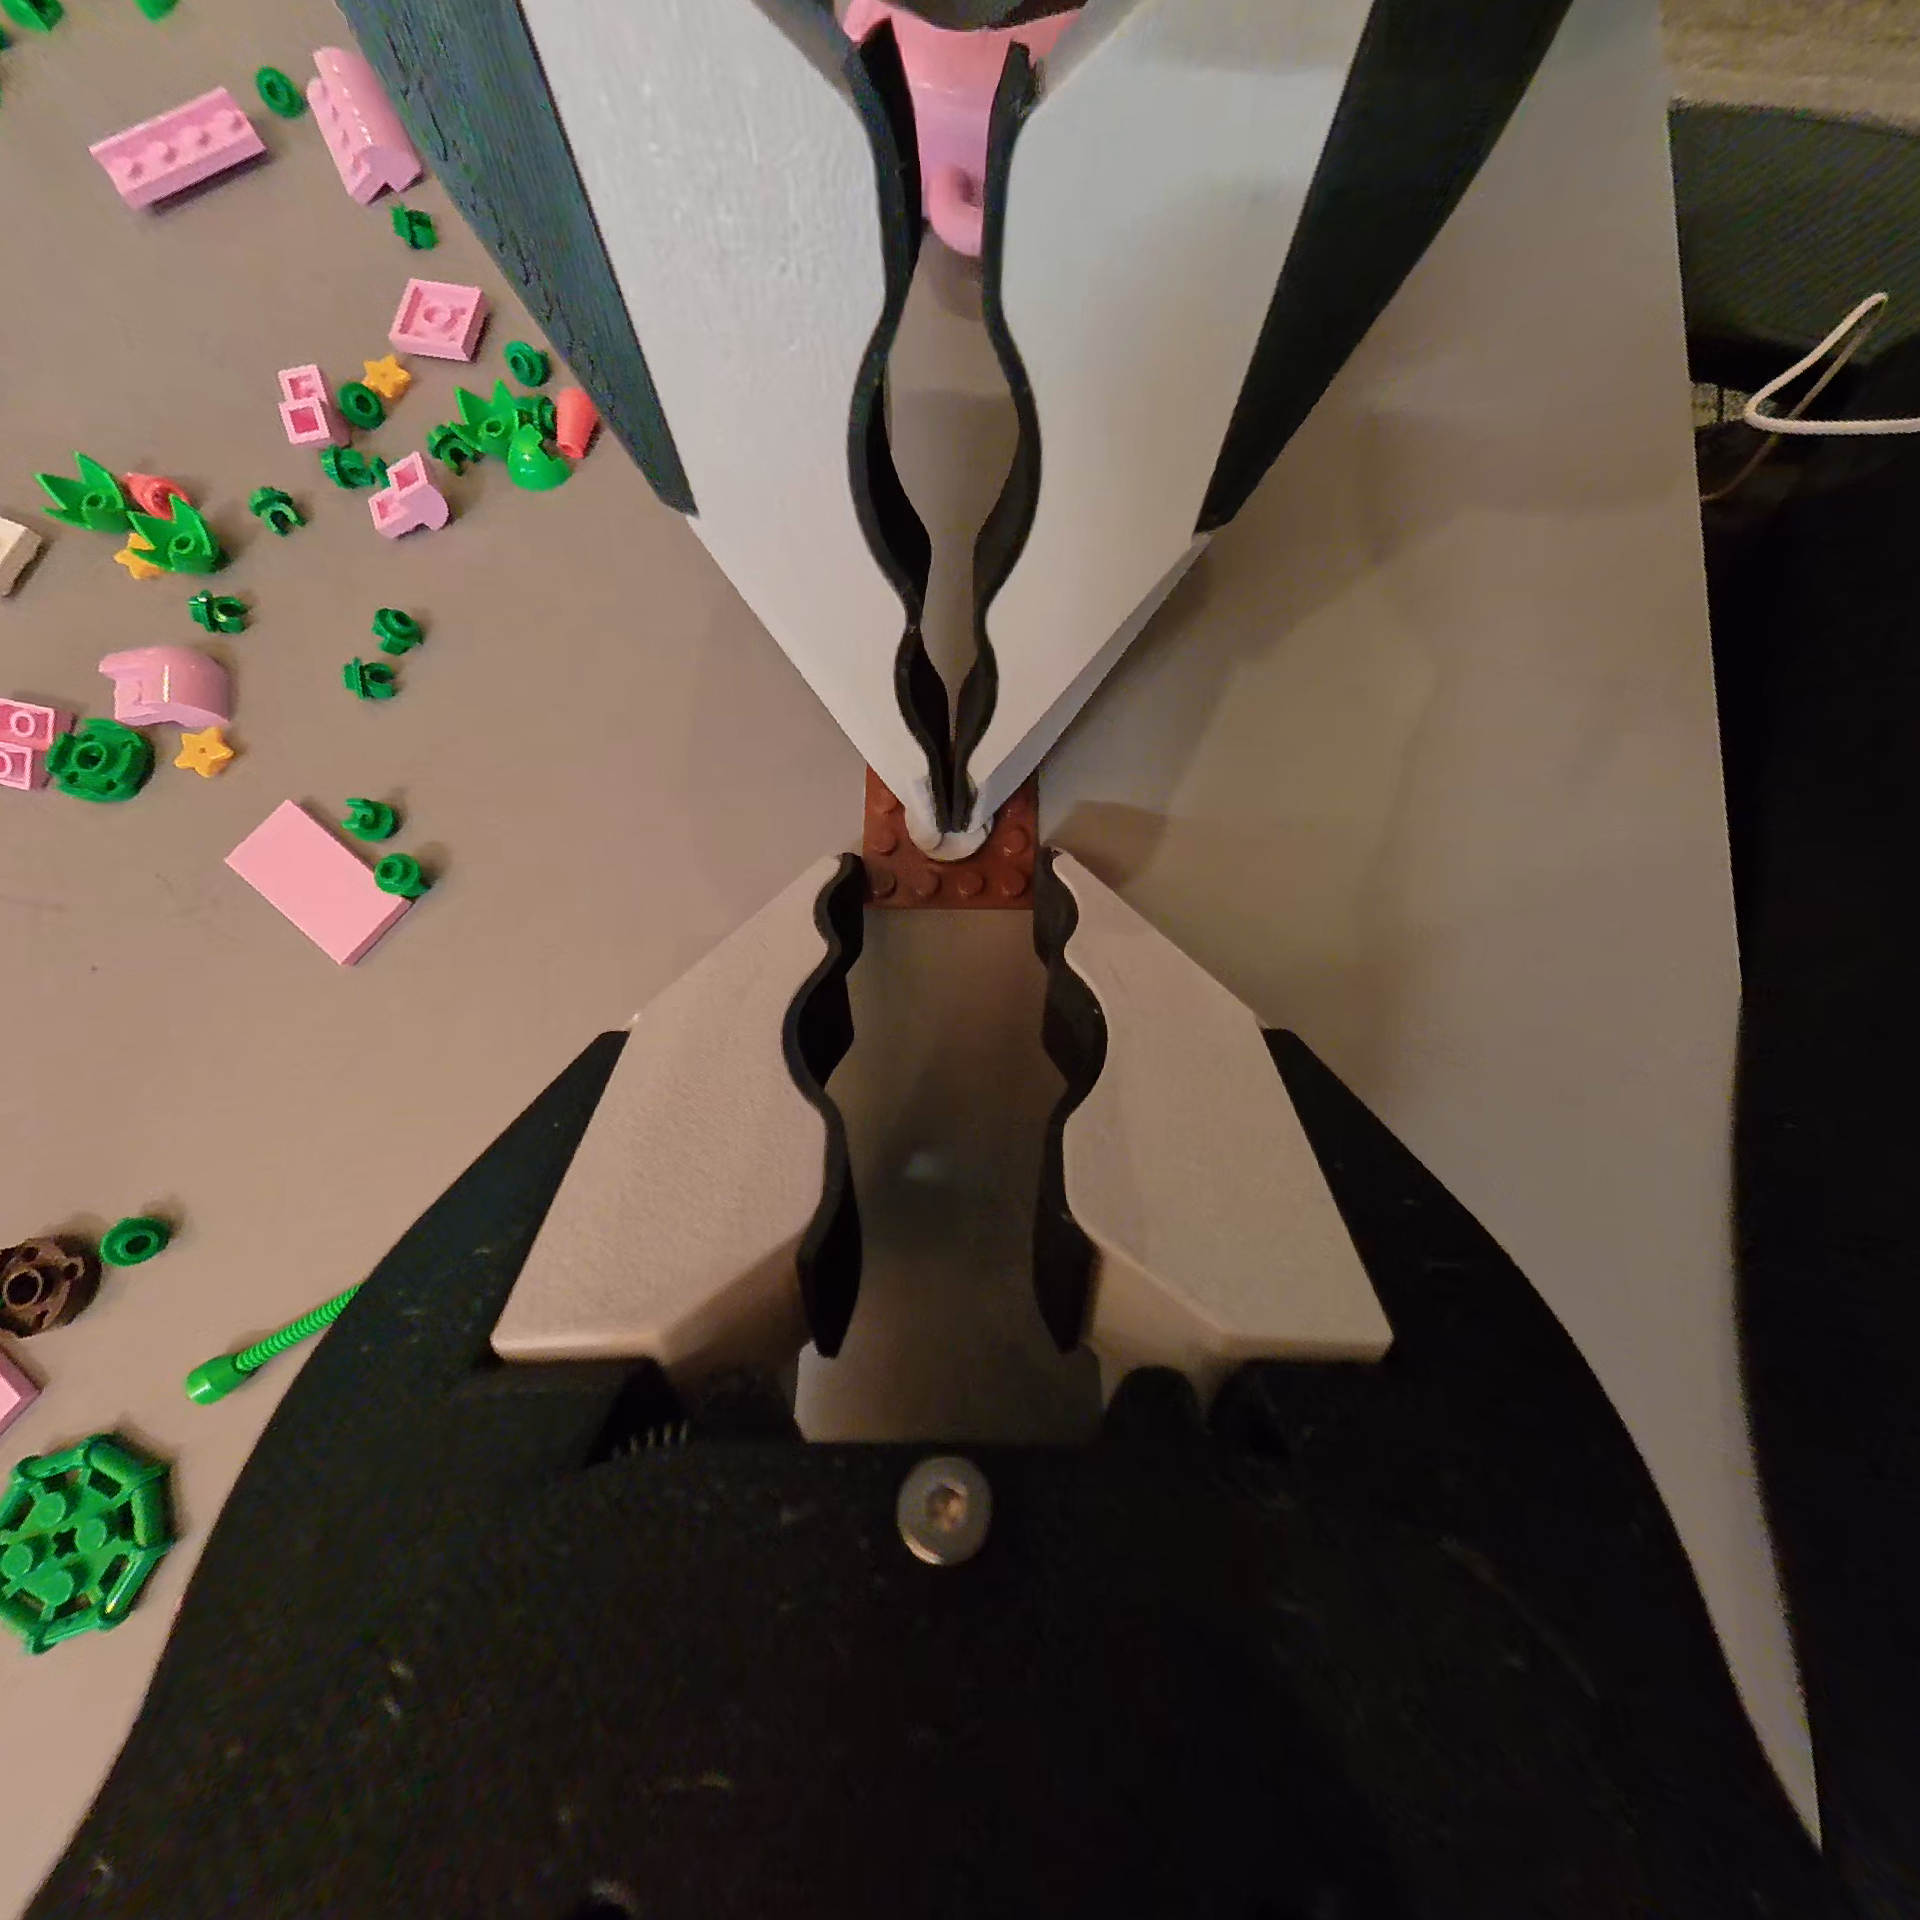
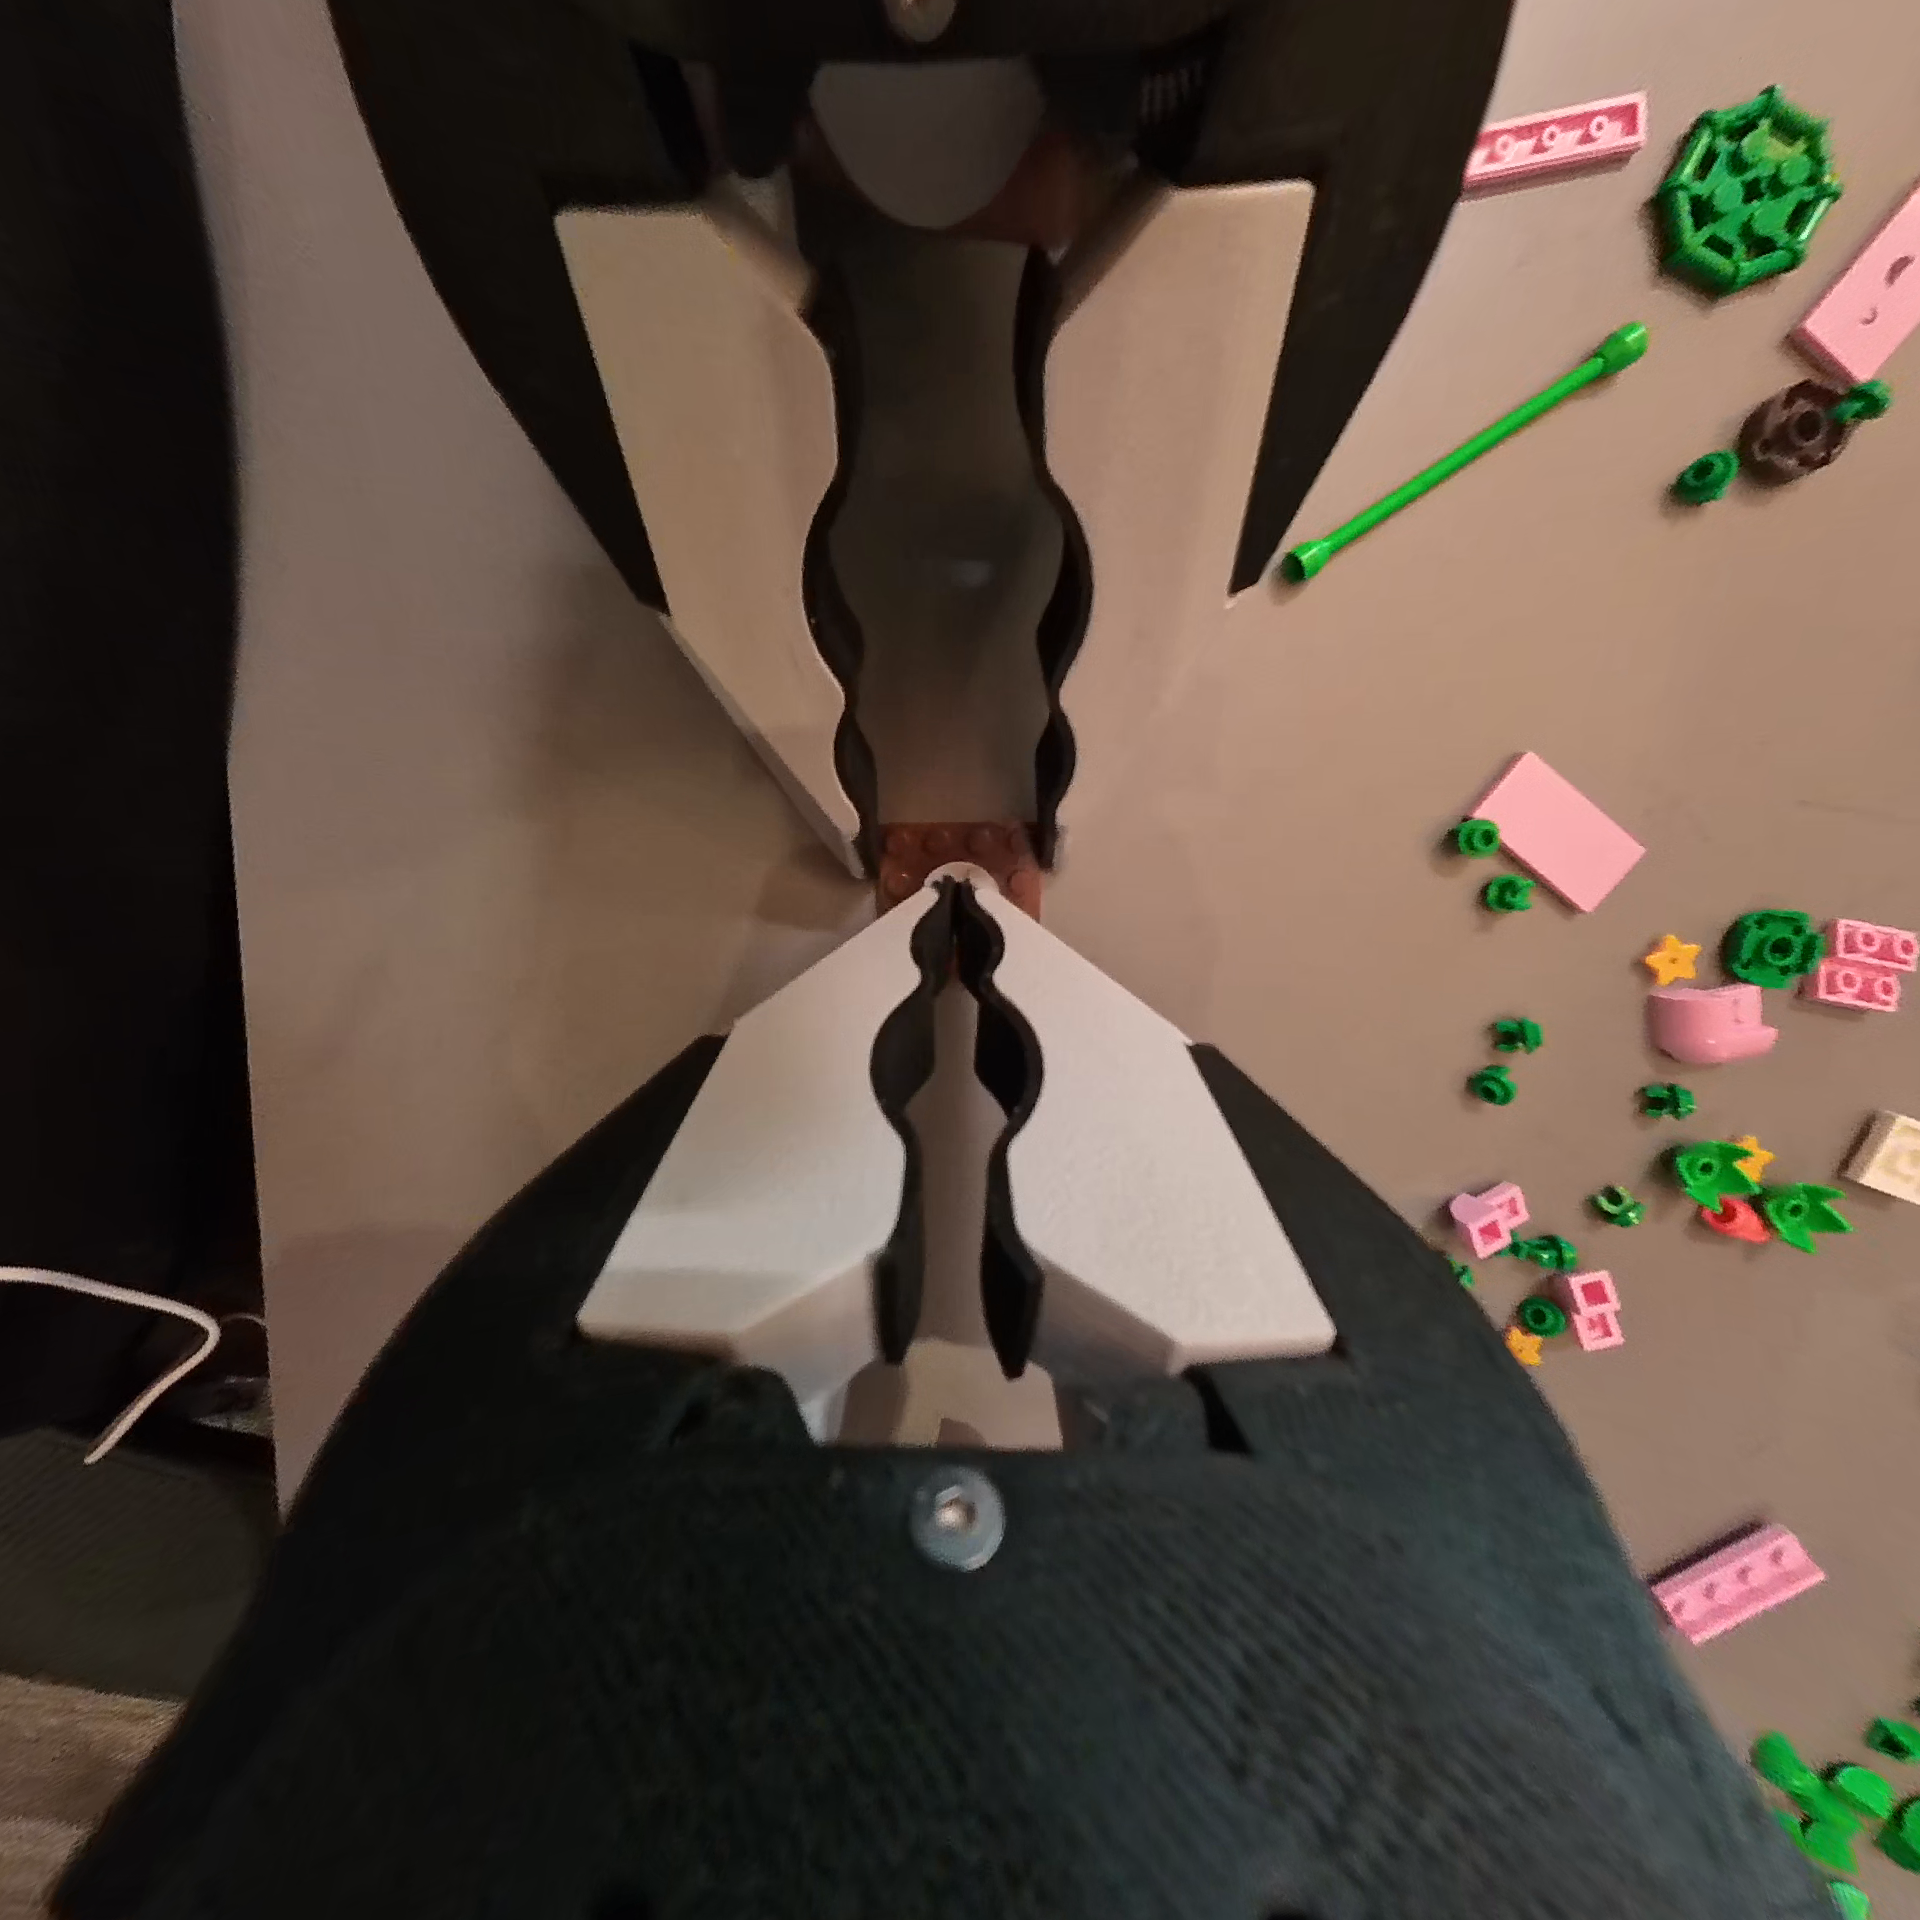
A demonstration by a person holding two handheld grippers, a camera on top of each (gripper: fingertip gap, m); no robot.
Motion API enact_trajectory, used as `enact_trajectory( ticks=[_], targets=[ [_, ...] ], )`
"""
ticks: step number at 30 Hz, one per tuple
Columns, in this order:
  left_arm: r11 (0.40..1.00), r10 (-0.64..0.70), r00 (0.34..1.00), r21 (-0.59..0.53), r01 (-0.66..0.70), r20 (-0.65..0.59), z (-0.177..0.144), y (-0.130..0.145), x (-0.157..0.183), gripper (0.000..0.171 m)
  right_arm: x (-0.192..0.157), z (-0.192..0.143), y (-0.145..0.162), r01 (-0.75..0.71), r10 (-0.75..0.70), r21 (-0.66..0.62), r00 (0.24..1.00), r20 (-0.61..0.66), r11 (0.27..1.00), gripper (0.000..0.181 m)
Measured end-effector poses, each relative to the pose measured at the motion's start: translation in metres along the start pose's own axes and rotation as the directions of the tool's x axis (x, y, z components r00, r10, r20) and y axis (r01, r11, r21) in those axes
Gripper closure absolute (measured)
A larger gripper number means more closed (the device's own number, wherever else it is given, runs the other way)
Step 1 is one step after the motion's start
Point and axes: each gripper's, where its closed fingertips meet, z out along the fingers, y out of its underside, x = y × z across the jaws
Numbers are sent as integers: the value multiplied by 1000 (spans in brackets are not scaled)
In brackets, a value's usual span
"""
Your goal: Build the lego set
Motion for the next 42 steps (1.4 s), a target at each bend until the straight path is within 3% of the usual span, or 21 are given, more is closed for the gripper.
enact_trajectory(
  ticks=[12,18,26,31,42],
  targets=[
    [1000,0,1000,0,0,0,0,0,0,140,1,1,2,-107,107,-1,992,72,994,181],
    [1000,-1,1000,0,1,2,0,0,0,140,5,1,3,-206,189,72,962,197,976,181],
    [1000,1,1000,0,-1,4,0,0,0,140,5,1,2,-69,68,22,997,46,997,181],
    [1000,6,1000,0,-6,-1,0,0,1,140,-1,0,1,-125,121,70,990,68,990,181],
    [1000,4,1000,0,-4,-3,0,0,1,140,-4,1,4,-43,43,-3,999,12,999,181]
  ],
)
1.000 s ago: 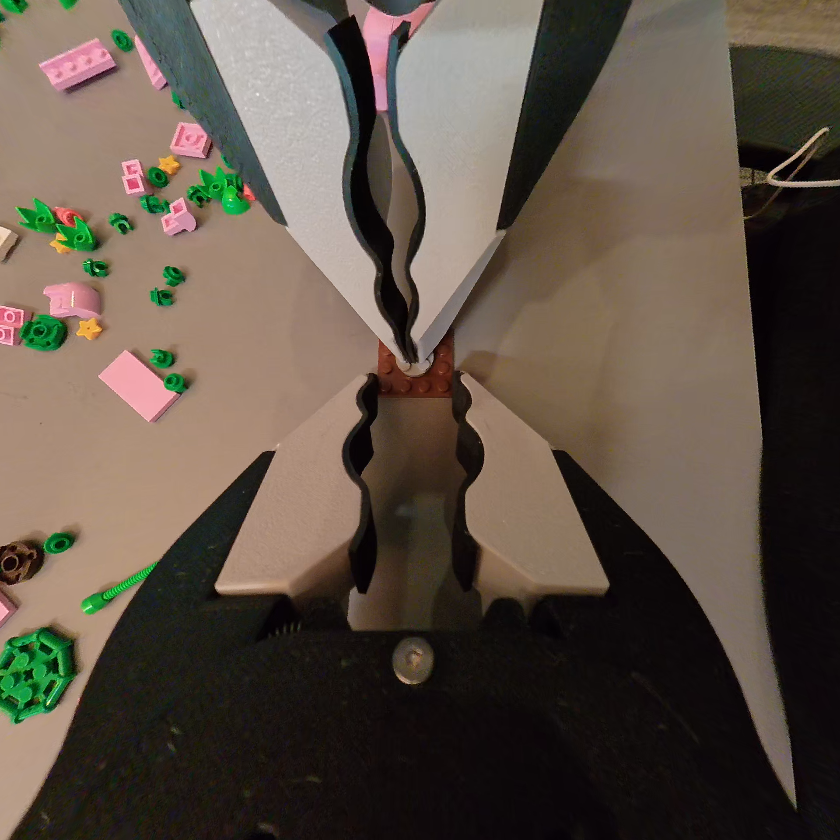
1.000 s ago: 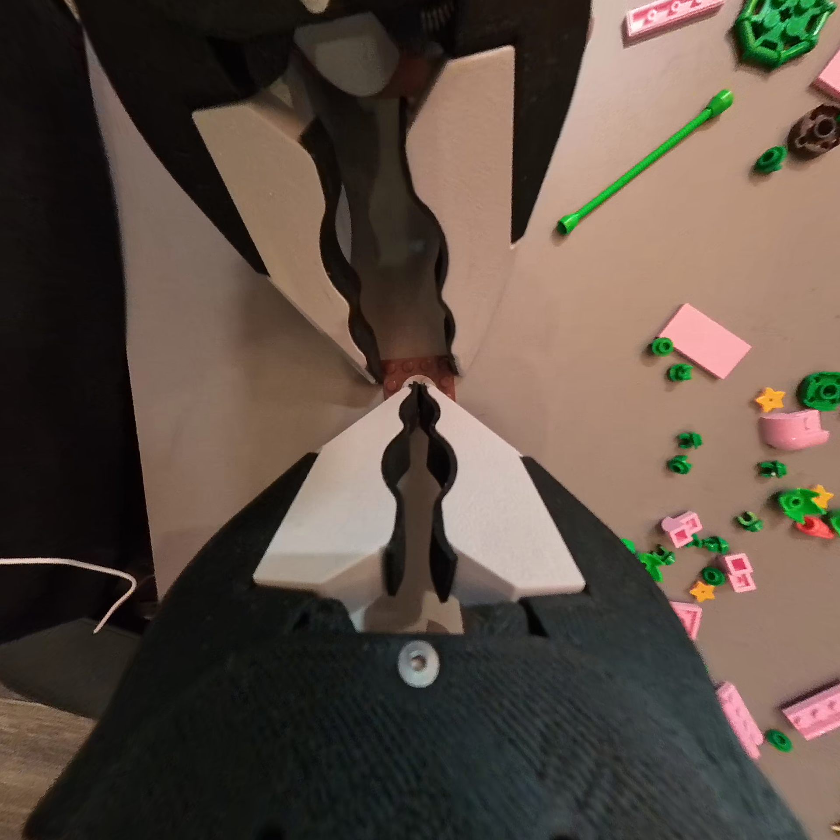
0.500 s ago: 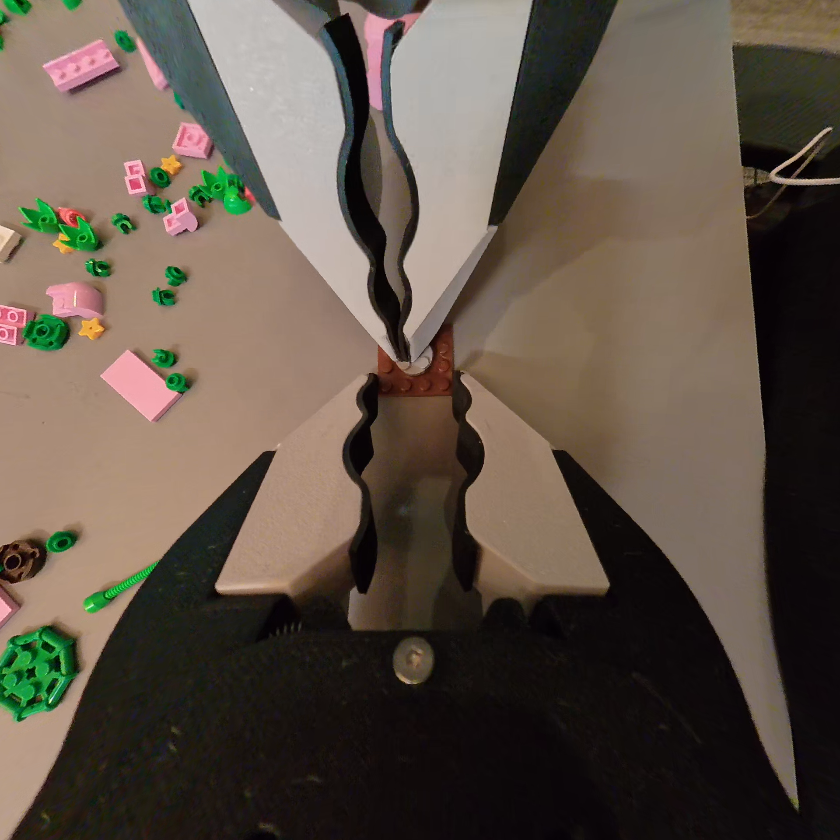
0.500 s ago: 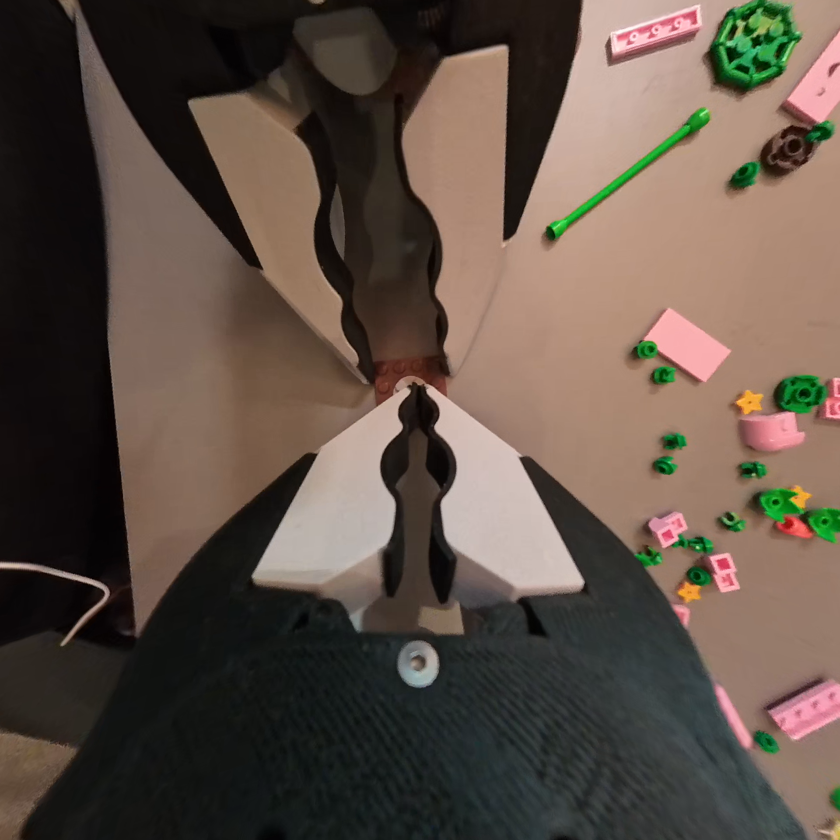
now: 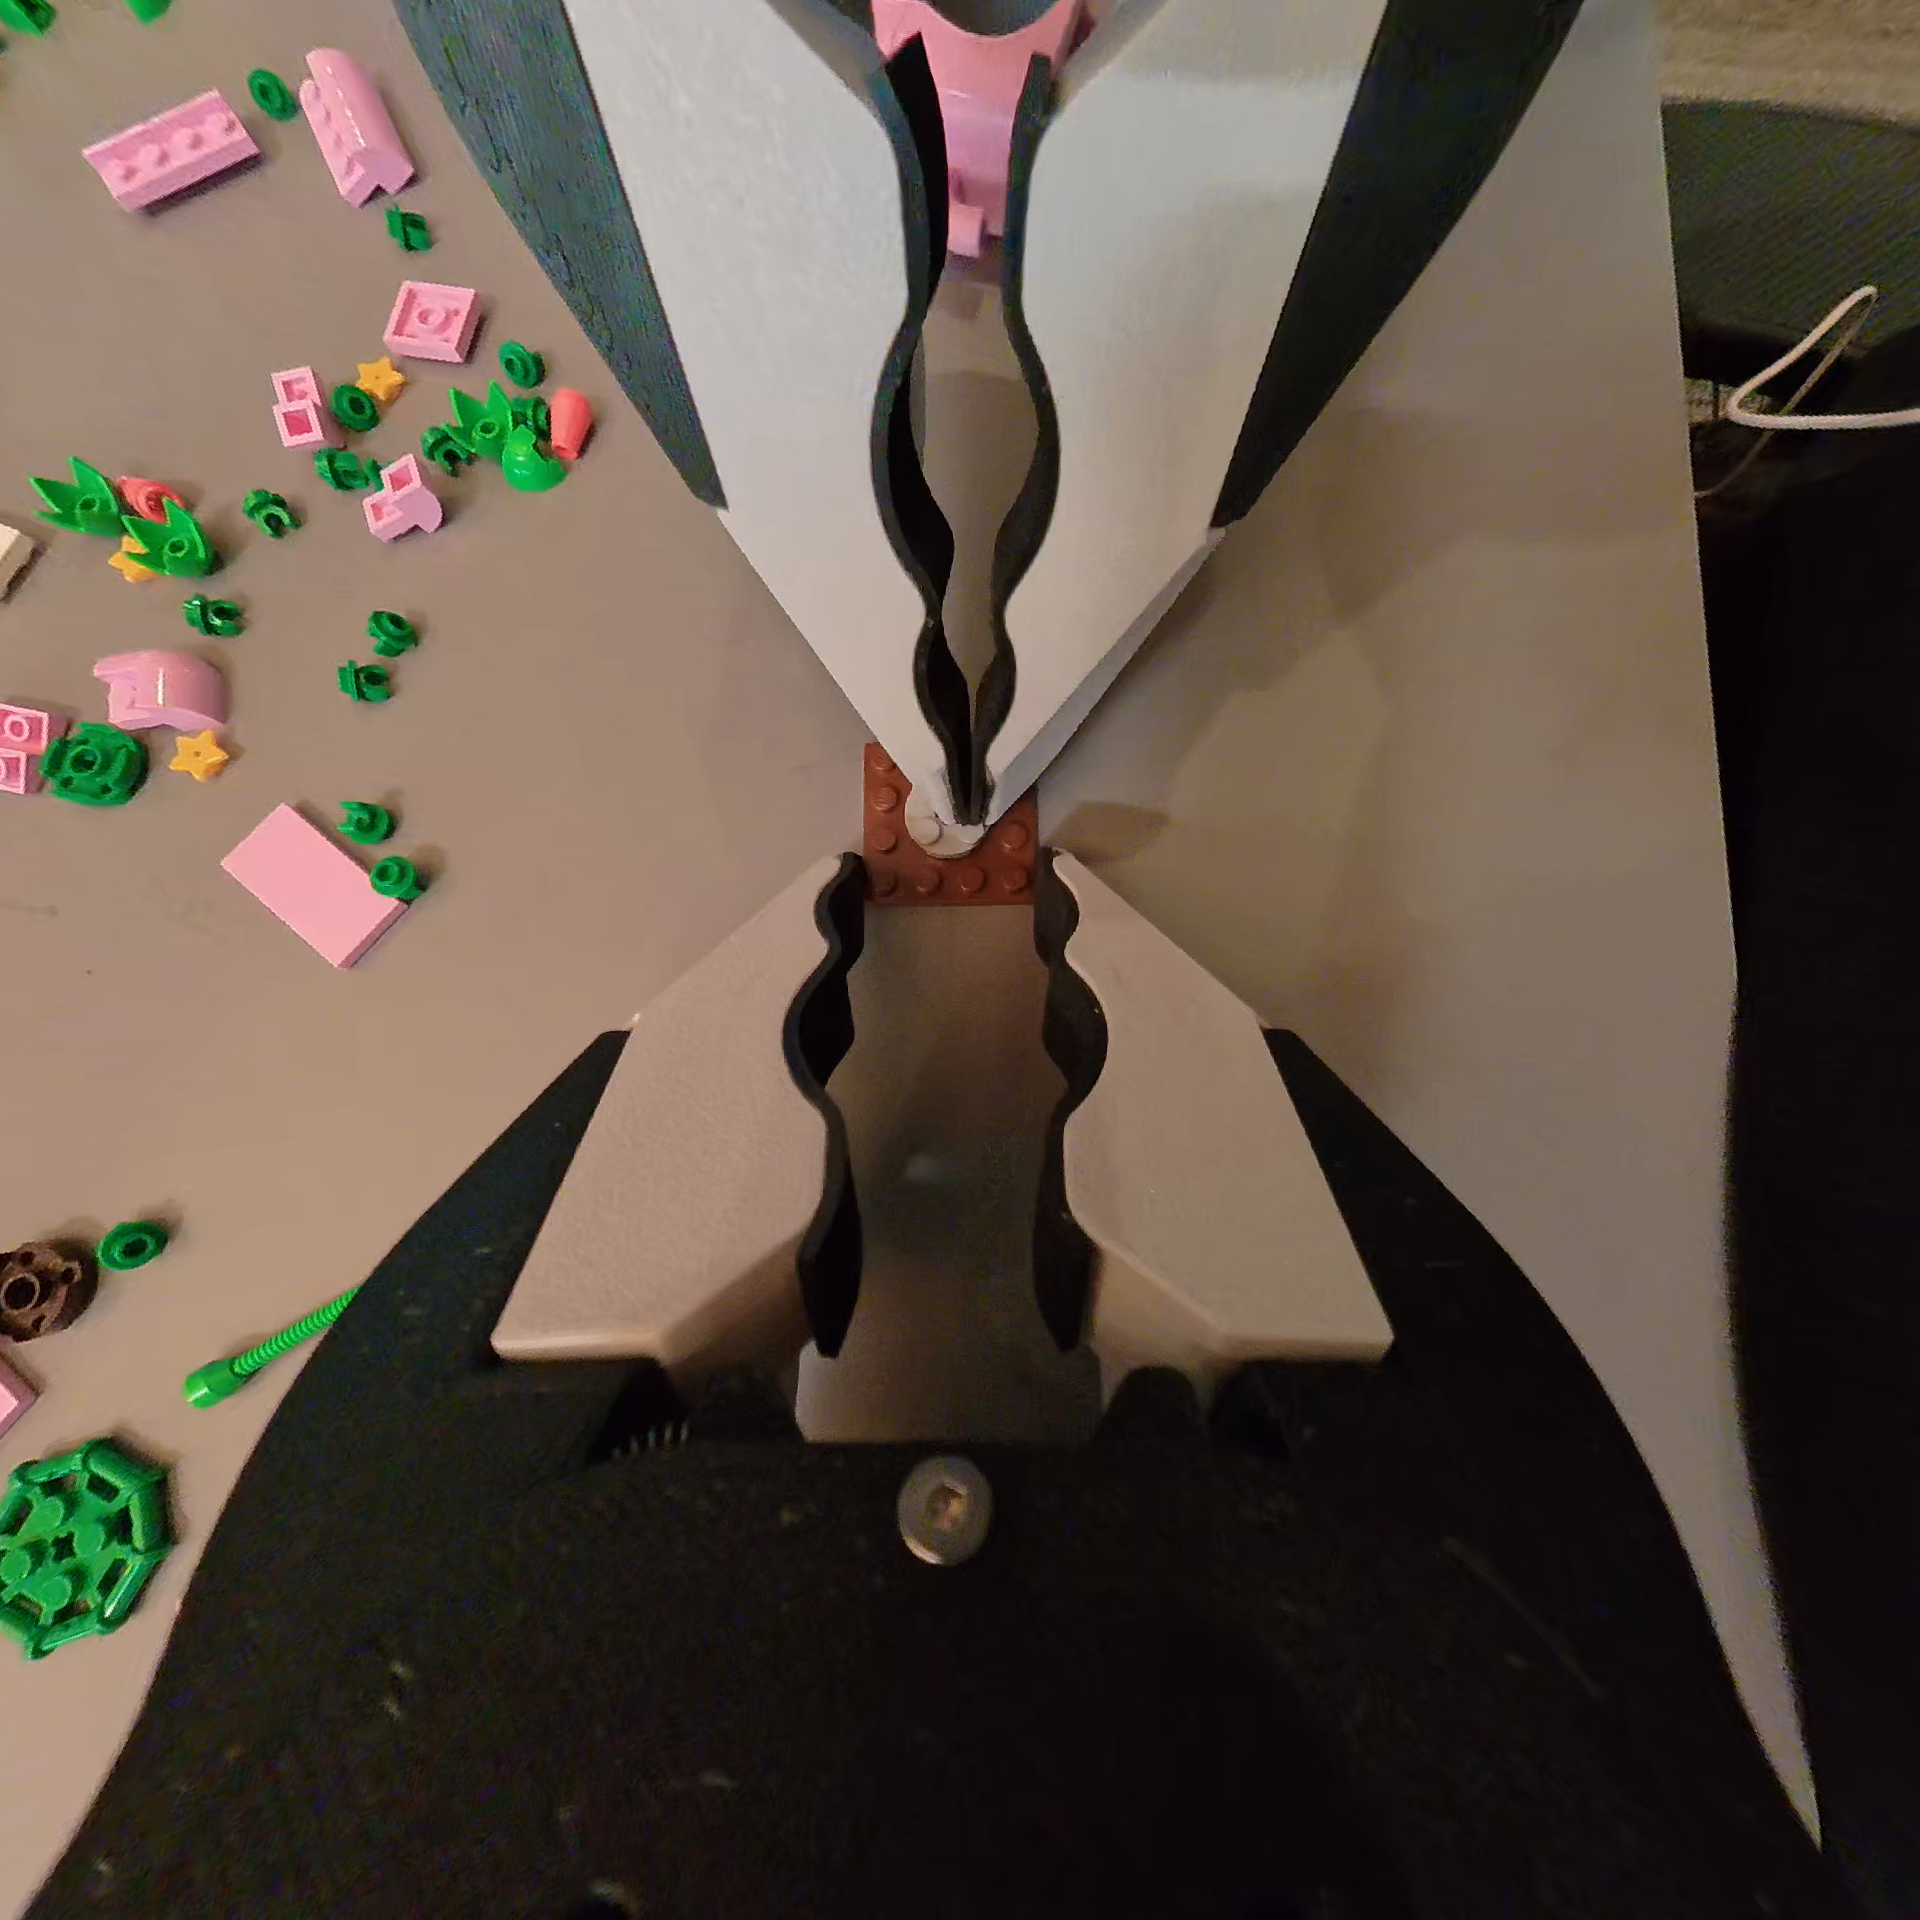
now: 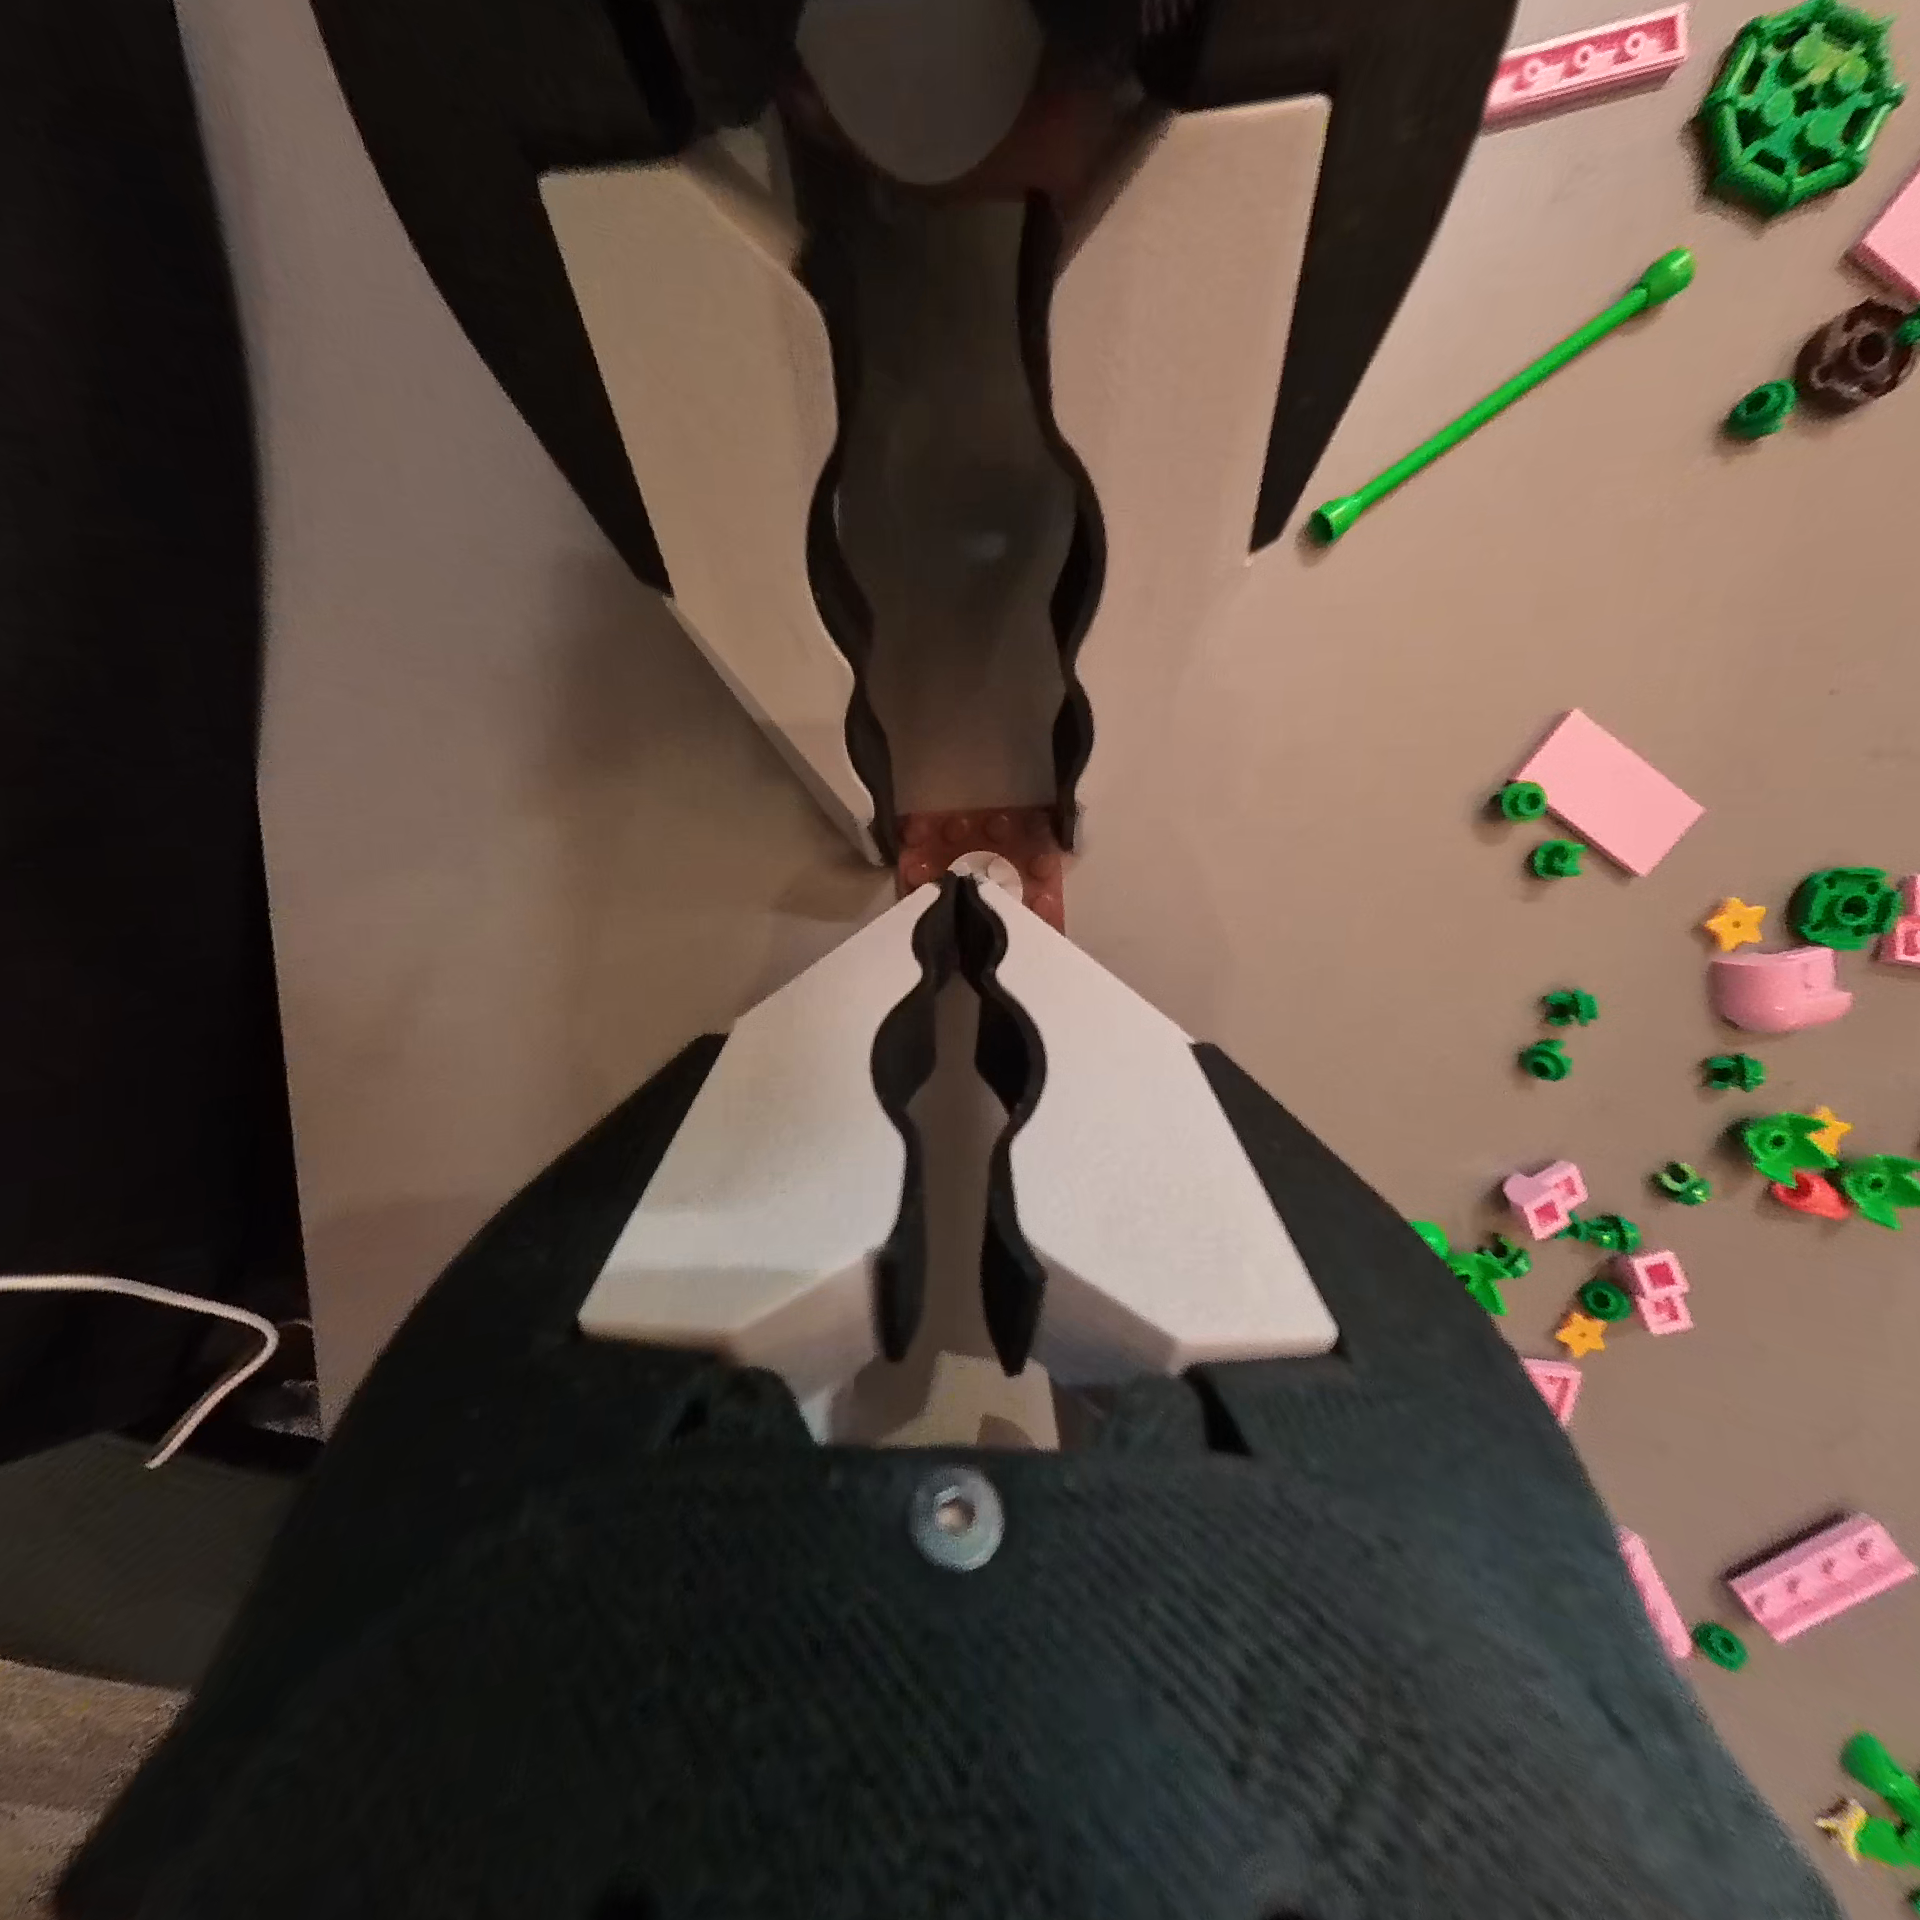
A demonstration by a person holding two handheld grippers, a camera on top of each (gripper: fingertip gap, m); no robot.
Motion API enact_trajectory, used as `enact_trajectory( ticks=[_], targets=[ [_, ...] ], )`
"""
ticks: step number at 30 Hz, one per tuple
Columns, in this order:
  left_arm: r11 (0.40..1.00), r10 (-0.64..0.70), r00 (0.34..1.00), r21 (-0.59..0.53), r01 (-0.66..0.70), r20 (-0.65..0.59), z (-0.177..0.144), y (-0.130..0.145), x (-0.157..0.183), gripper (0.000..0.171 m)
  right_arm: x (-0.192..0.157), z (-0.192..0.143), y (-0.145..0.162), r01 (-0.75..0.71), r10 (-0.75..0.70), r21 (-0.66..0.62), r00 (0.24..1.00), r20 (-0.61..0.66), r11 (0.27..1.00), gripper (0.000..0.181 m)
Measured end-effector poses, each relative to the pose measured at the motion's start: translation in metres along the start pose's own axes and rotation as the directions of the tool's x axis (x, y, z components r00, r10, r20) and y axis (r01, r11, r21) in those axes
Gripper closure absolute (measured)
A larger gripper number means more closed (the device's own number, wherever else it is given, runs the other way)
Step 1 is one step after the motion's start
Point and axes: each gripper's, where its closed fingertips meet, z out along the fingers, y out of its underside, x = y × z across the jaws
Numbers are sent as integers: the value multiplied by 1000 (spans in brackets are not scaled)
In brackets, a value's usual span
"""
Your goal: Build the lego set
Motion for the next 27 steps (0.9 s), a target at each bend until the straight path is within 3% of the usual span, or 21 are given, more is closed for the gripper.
enact_trajectory(
  ticks=[7,13,15,20,27],
  targets=[
    [1000,0,1000,0,0,0,0,0,0,140,0,0,0,-92,85,68,992,96,993,181],
    [1000,3,1000,0,-3,2,0,0,0,140,0,-3,-3,-133,126,123,990,65,983,181],
    [1000,21,1000,0,-21,6,0,0,1,140,-3,-8,-8,-144,135,147,989,66,979,169],
    [998,65,998,21,-65,6,-2,-2,2,141,-3,-15,0,-46,60,161,995,-83,986,159],
    [976,-101,973,167,137,-209,-22,-19,7,141,-7,-32,-12,121,-43,278,962,-271,953,157]
  ],
)
